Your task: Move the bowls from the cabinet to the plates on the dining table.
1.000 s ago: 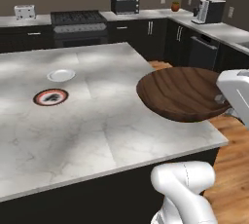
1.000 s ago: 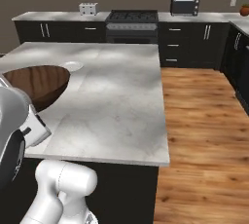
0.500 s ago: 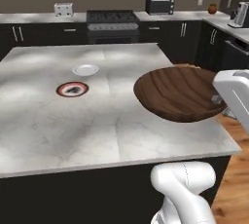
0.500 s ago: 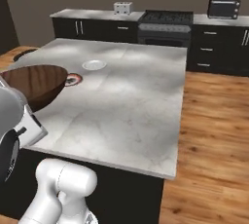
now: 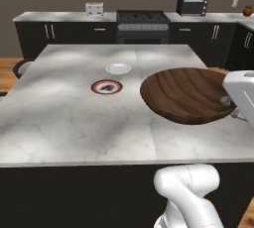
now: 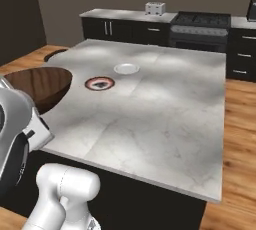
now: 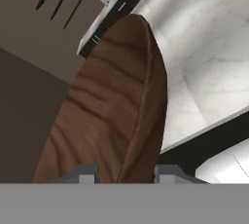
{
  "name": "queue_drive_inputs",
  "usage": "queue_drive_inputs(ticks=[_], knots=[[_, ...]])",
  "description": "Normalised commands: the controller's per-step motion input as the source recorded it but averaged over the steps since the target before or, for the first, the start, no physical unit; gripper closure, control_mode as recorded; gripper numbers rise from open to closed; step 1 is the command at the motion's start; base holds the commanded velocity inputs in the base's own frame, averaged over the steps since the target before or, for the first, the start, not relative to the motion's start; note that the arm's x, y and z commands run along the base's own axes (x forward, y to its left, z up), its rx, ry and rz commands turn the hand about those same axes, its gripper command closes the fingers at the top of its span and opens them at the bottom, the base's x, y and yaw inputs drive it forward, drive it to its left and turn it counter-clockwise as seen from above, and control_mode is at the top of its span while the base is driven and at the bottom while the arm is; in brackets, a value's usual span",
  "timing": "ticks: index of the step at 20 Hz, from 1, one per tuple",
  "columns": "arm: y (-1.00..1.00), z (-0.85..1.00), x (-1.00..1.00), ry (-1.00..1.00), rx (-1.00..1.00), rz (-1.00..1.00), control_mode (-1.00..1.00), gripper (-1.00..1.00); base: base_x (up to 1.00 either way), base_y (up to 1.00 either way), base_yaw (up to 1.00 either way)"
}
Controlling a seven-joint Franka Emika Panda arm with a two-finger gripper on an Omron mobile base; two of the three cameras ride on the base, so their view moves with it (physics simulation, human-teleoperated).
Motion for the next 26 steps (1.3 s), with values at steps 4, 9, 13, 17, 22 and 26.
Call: queue_drive_inputs(ticks=[4,9,13,17,22,26], knots=[[0.0,0.0,0.0,0.0,0.0,0.0,1.0,1.0,0.0,0.8,0.0],[0.0,0.0,0.0,0.0,0.0,0.0,1.0,1.0,0.0,0.39,-0.04],[0.0,0.0,0.0,0.0,0.0,0.0,1.0,1.0,0.02,0.0,-0.39],[0.0,0.0,0.0,0.0,0.0,0.0,1.0,1.0,0.08,-0.05,-0.59],[0.0,0.0,0.0,0.0,0.0,0.0,1.0,1.0,0.23,0.0,-0.43],[0.0,0.0,0.0,0.0,0.0,0.0,1.0,1.0,0.45,-0.1,-0.24]])
